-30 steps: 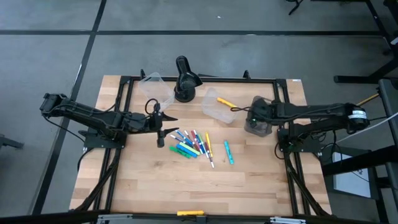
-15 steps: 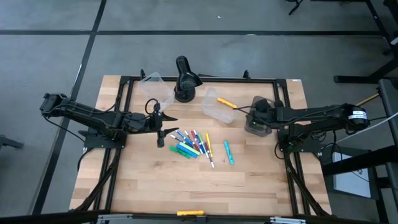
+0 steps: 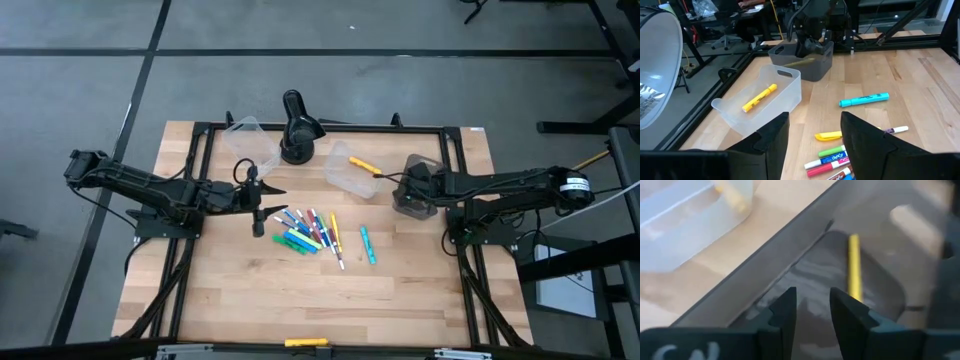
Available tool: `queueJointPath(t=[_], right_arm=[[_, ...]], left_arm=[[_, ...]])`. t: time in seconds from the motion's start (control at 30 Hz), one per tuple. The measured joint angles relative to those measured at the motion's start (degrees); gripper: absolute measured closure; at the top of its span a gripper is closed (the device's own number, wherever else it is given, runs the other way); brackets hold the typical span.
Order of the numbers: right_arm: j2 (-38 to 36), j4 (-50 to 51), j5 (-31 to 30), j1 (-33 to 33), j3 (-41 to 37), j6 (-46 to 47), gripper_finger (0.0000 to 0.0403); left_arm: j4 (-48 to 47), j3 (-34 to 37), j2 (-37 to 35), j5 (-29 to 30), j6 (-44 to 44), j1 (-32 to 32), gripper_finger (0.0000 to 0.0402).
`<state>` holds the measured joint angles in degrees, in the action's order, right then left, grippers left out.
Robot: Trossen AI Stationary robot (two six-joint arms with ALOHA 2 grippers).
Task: Pick & Place Markers
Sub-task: Put the yellow pen in the gray bin
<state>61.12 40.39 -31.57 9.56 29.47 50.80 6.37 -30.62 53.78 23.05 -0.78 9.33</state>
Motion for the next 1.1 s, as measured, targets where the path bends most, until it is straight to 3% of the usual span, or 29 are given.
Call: queueJointPath(t=[0.13, 0.77, 1.1], right_arm=[[0.00, -0.86, 3.36, 0.00, 0.55, -0.40, 0.0285], [0.00, -1.97, 3.63, -1.32, 13.82, -9.26, 0.0285], [0.00, -12.61, 17.85, -5.89, 14.25, -10.77, 0.0285]], left_arm=[[0.00, 0.01, 0.00, -0.02, 0.00, -0.01, 0.0226], [-0.22, 0.01, 0.00, -0.48, -0.02, 0.00, 0.0230], [-0.22, 0.01, 0.00, -6.26, -0.92, 0.00, 0.0231]])
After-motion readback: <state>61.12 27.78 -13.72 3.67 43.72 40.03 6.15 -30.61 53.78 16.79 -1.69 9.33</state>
